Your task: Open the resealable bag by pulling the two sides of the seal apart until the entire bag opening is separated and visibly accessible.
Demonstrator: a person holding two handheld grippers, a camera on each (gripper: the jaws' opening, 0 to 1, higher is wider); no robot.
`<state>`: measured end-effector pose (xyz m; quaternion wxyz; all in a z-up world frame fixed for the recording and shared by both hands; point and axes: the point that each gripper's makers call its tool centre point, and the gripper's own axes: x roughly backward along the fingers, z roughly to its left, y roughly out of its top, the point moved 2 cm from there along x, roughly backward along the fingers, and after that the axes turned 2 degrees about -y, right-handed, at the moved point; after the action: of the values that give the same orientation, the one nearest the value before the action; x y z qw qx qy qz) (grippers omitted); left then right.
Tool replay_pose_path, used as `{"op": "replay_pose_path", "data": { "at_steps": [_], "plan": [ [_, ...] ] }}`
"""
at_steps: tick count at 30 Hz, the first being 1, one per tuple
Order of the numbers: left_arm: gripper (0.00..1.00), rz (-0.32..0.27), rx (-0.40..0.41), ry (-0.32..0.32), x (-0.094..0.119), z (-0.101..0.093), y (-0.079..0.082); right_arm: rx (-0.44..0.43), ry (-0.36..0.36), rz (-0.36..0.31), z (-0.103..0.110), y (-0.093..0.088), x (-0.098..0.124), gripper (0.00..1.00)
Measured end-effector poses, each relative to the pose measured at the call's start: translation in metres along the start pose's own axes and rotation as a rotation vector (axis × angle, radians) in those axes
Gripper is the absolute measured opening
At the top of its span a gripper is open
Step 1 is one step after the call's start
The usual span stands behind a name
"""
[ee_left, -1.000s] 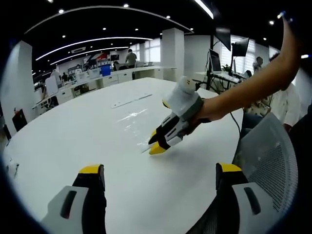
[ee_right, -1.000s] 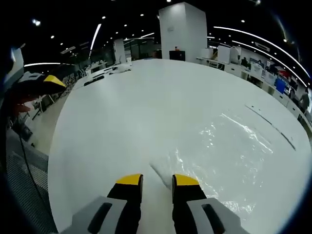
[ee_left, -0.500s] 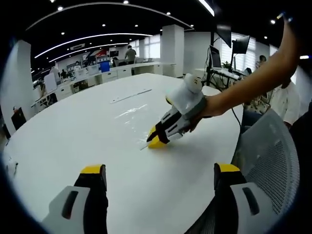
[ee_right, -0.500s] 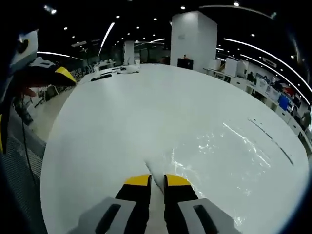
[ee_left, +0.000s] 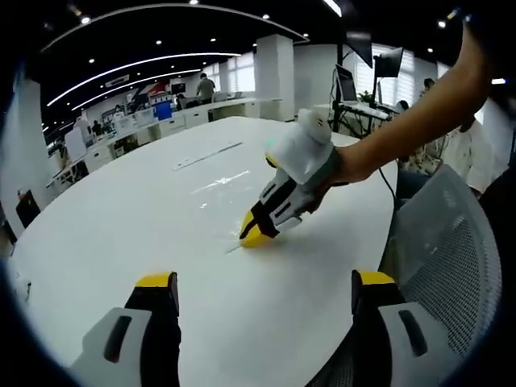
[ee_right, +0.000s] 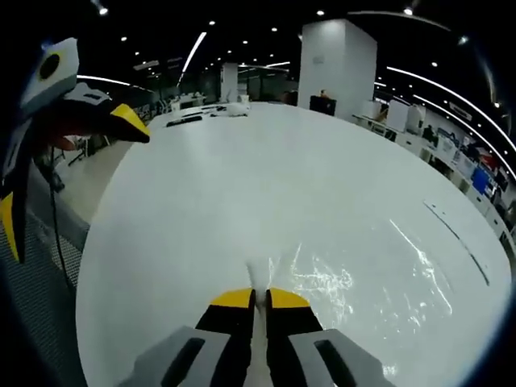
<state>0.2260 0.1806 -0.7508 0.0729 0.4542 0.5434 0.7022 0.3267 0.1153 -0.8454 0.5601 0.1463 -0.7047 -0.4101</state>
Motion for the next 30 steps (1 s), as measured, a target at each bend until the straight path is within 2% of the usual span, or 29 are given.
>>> {"op": "replay_pose_path", "data": {
  "at_steps": [5, 9, 12, 15, 20, 24, 30],
  "plan": [
    [0.86, 0.001, -0.001, 0.009, 0.001, 0.001, -0.002, -0.023, 0.008, 0.022, 0.007, -0.003, 0.006, 0.01],
    [0.82, -0.004, -0.025, 0.005, 0.003, -0.002, -0.001, -0.023, 0.035, 0.035, 0.02, -0.007, 0.015, 0.01],
    [0.82, -0.001, -0.044, -0.01, 0.002, -0.007, 0.0, -0.022, 0.05, 0.031, 0.027, -0.01, 0.021, 0.01],
    [0.81, 0.012, -0.075, -0.018, 0.001, -0.012, -0.001, -0.043, 0.071, 0.001, 0.035, -0.006, 0.029, 0.01],
    [0.79, 0.021, -0.094, -0.041, -0.001, -0.02, -0.004, -0.046, 0.105, 0.004, 0.048, -0.01, 0.038, 0.01],
    [0.77, 0.04, -0.129, -0.053, -0.002, -0.026, -0.006, -0.036, 0.126, 0.009, 0.057, -0.012, 0.049, 0.01],
    [0.72, 0.056, -0.165, -0.072, -0.003, -0.033, -0.006, 0.042, 0.181, 0.041, 0.077, -0.019, 0.063, 0.01]
  ]
}}
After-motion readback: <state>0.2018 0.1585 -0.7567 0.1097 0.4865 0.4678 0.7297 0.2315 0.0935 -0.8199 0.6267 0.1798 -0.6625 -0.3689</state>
